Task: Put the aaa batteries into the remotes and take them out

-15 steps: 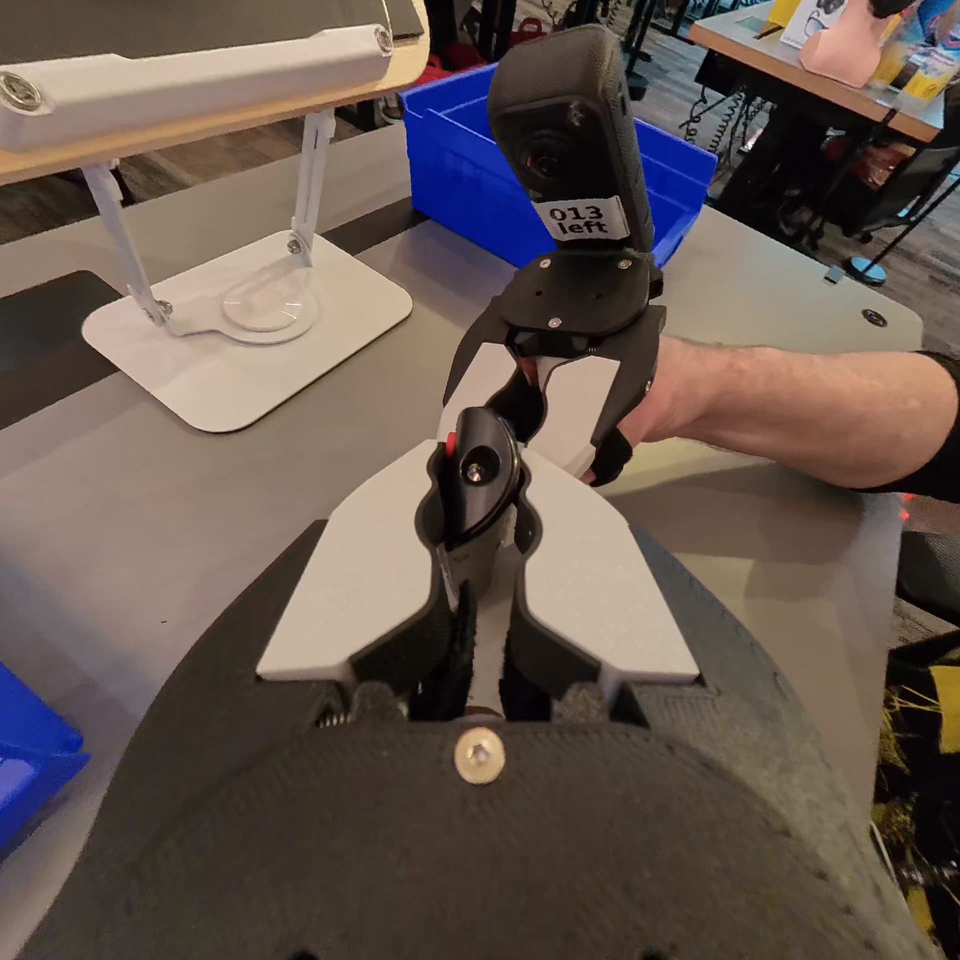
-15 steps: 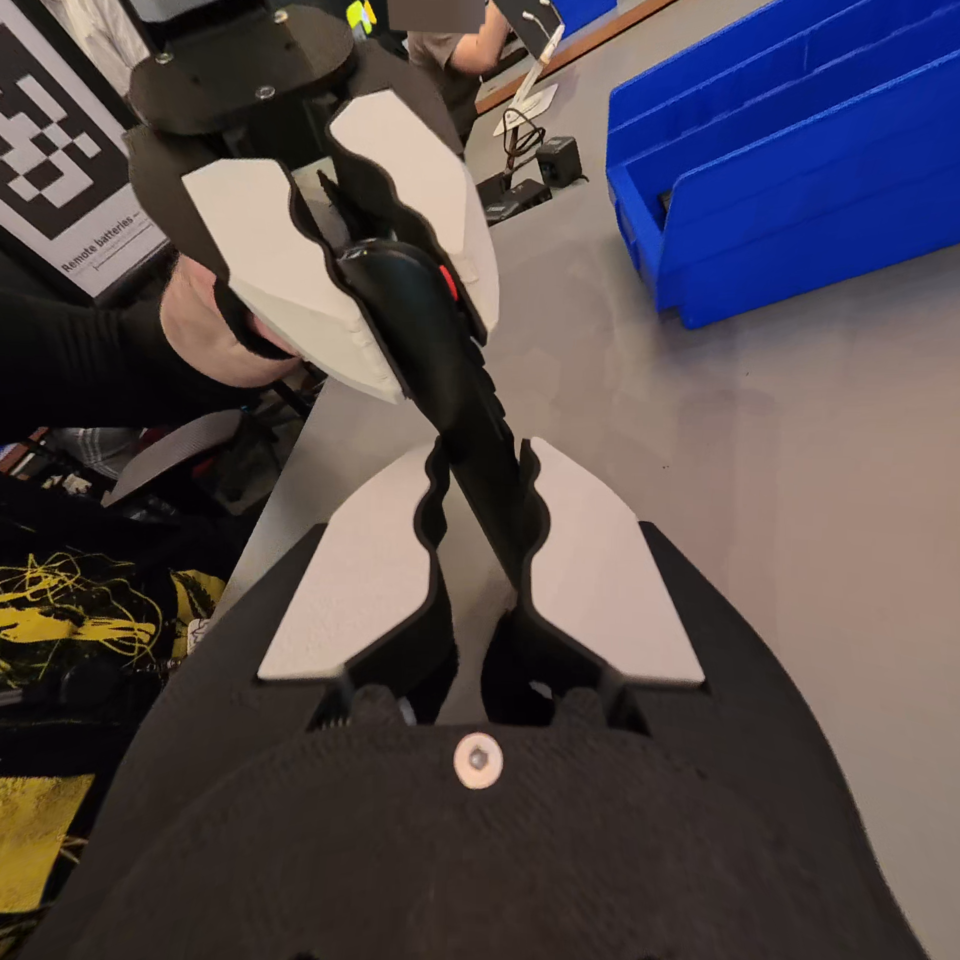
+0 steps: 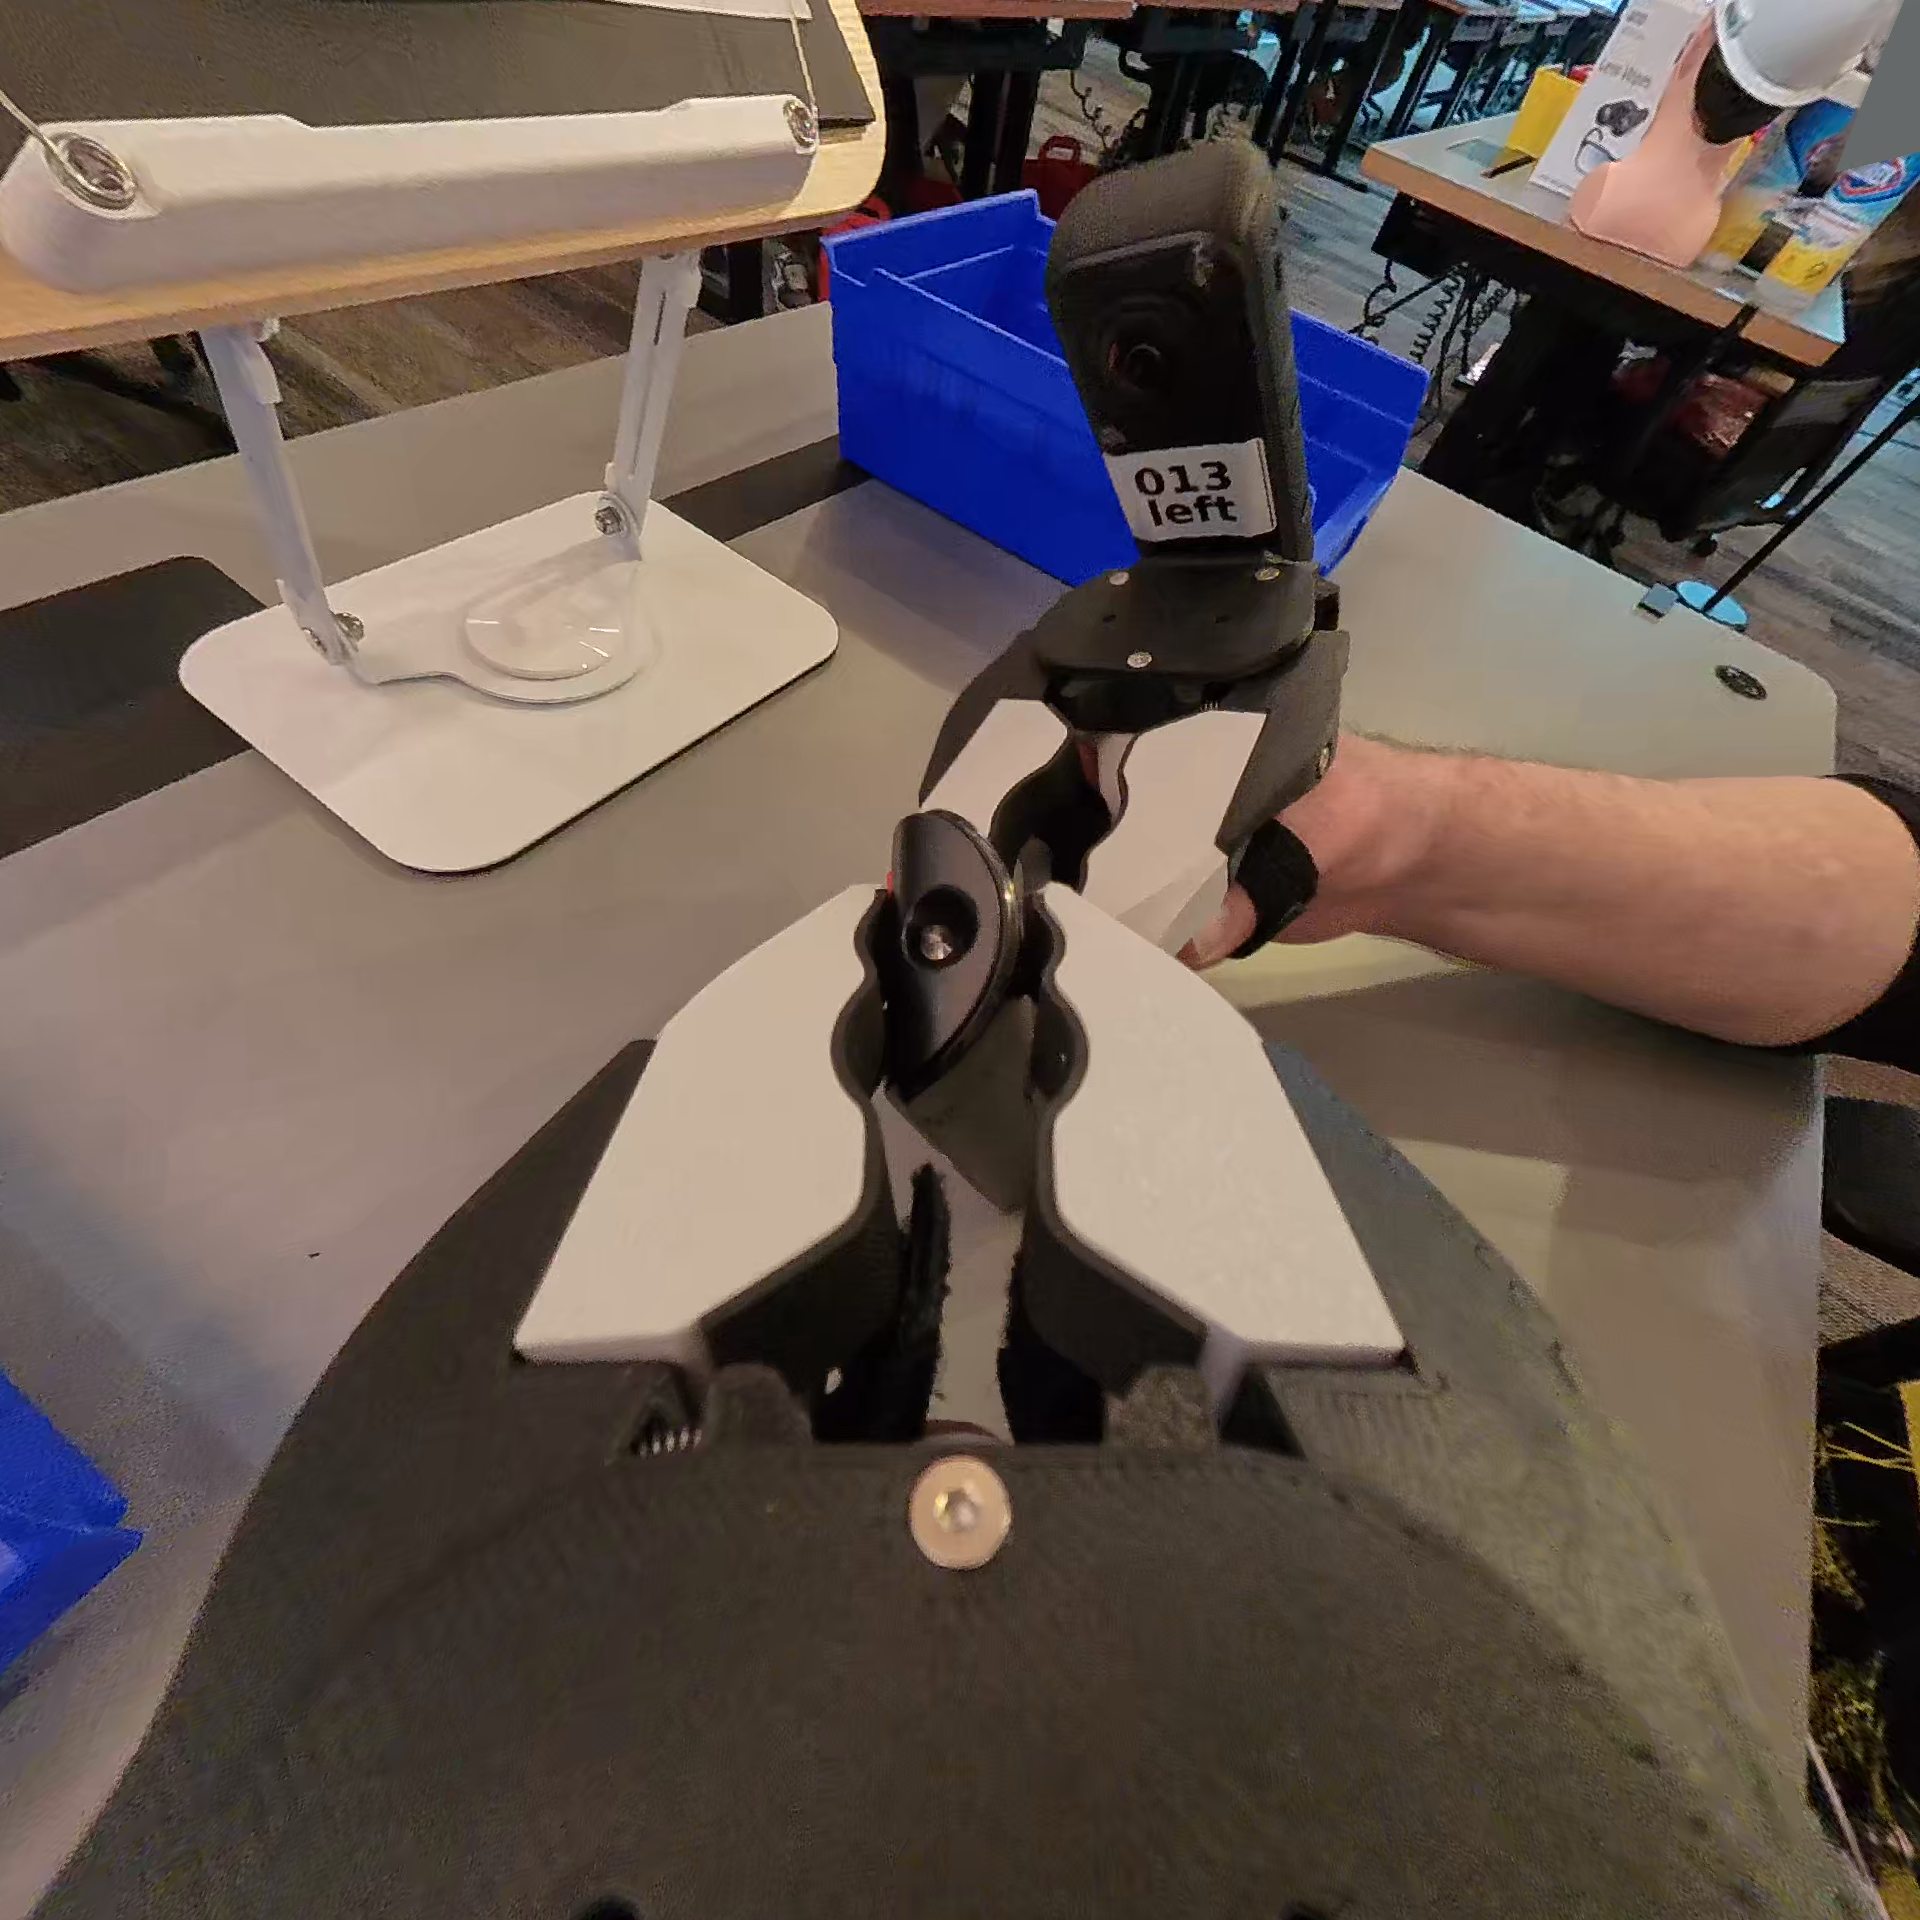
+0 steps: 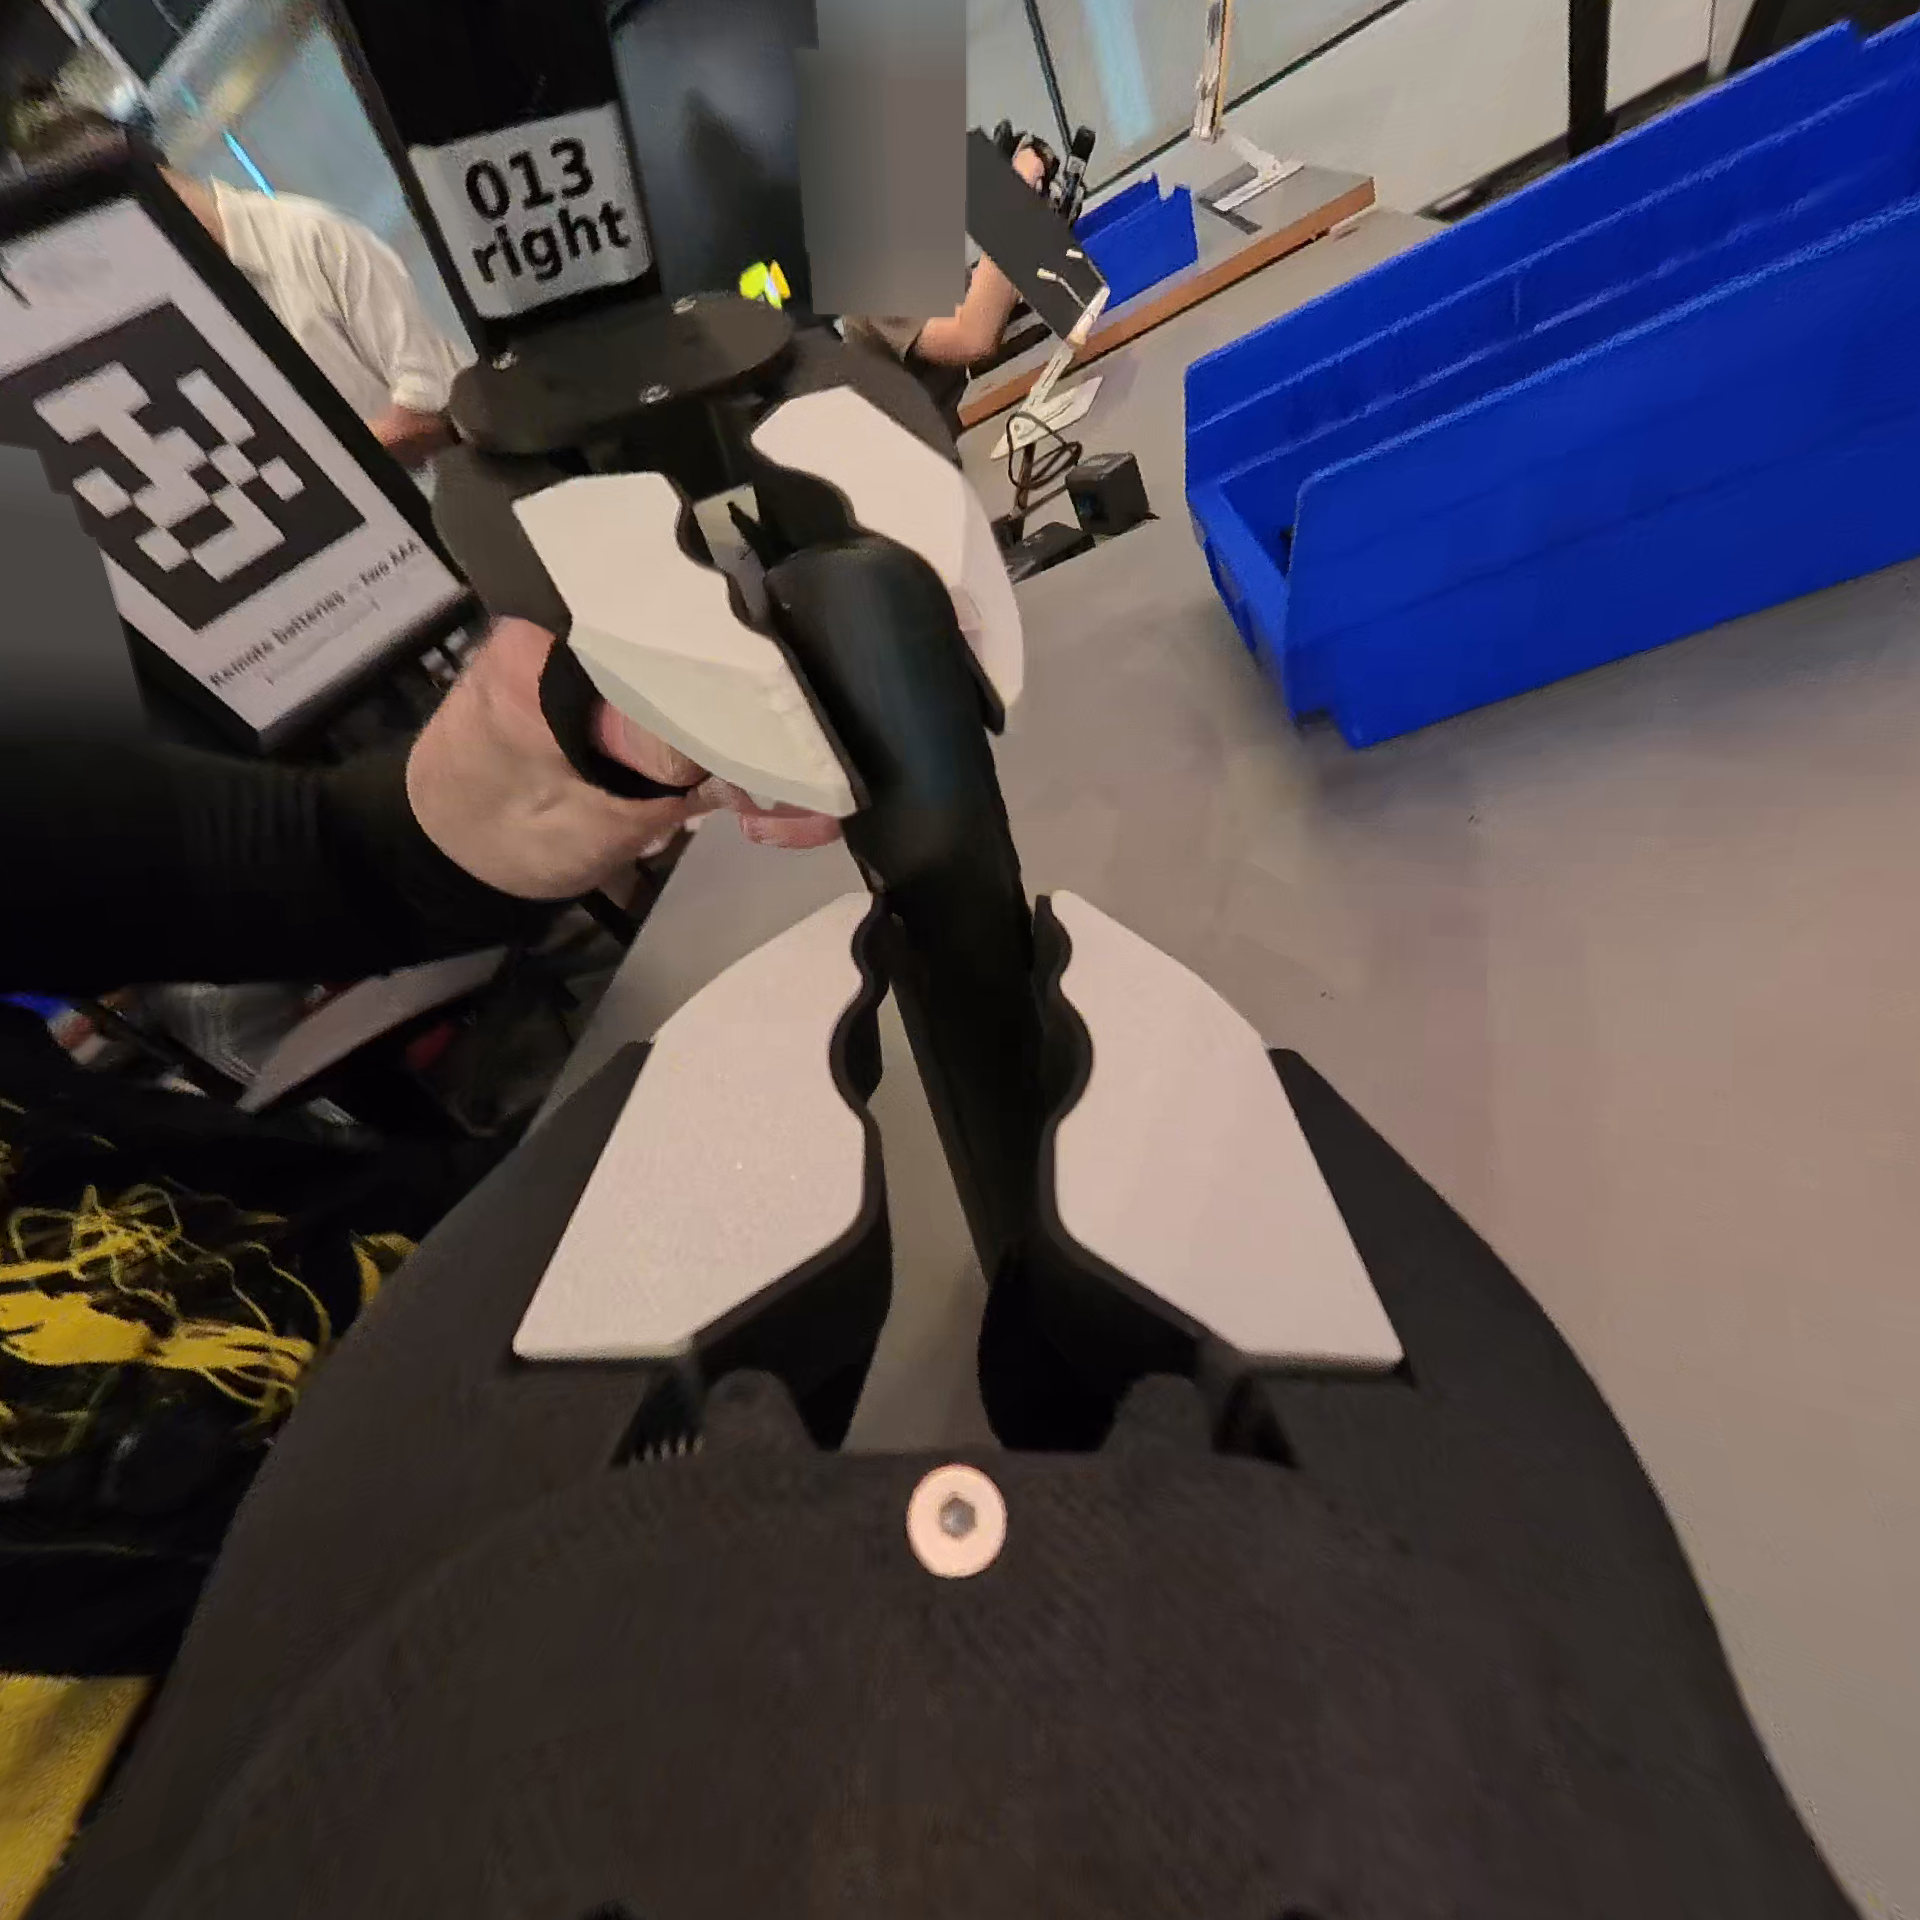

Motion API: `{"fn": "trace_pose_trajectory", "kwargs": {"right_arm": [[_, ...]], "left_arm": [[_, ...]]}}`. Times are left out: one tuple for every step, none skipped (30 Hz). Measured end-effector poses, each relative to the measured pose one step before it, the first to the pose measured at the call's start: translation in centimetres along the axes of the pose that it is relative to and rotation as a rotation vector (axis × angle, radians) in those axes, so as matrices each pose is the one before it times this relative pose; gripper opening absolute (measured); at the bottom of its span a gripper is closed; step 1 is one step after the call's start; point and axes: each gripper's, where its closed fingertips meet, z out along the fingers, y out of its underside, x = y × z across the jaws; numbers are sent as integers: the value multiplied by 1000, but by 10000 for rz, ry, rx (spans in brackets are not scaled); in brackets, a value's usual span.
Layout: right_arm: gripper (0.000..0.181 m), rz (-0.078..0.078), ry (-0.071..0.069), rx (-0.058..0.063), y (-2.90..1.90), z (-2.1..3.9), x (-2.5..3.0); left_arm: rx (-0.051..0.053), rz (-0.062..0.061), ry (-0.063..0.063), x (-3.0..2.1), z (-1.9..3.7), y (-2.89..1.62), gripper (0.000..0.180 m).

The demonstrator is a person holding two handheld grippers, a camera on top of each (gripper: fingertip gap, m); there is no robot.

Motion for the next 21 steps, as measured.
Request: {"fn": "trace_pose_trajectory", "kwargs": {"right_arm": [[27,370,-14,98,28,57,62],[27,65,90,5,45,50,89],[27,-5,97,-11,25,63,47],[28,90,77,-68,59,78,9],[27,39,98,-85,34,54,35],[28,-165,194,-161,110,110,131],[28,-246,159,-311,132,49,77],[29,-370,255,-356,104,-10,-34],[29,-210,69,-214,119,-32,-74],[29,-106,-80,-21,77,-110,-46],[30,-4,-63,12,70,-112,-5],[30,14,-57,-58,39,-116,31],[30,-22,-32,-100,39,-65,76],[30,-139,57,-162,66,-76,25],[30,-115,-21,-190,72,-85,-63],[30,-104,4,-117,27,-6,-19],[30,-9,-75,-146,47,4,22],[31,-145,-104,-261,66,-34,39],[30,-8,-81,-231,8,10,15],[30,-6,-6,-379,260,-19,51],[30,24,-119,-15,66,7,14]], "left_arm": [[35,-16,-60,-116,3,9,24],[33,-85,-19,-111,-16,10,24],[-2,-52,-44,-100,-31,42,24],[-19,-18,-72,-73,-67,38,24],[13,-113,-41,-109,-37,18,24],[63,-144,-5,-159,-21,9,24],[98,-115,-8,-102,-27,-18,23],[72,-72,-8,20,-13,-39,23],[-4,82,-33,103,-12,-27,23],[-50,105,-57,128,52,-36,23],[-24,-12,-31,84,106,-81,23],[-16,20,-46,37,136,-59,23],[-38,76,-68,-42,124,-57,23],[-3,76,9,25,79,-48,23],[-66,158,9,95,33,-6,23],[-117,155,-63,9,-20,19,23],[20,-30,5,-29,14,-14,23],[-14,63,-44,-34,25,-7,23],[-141,223,-116,-73,19,34,24],[-6,23,36,-25,33,-29,23],[92,-138,76,-40,10,-32,23]]}}
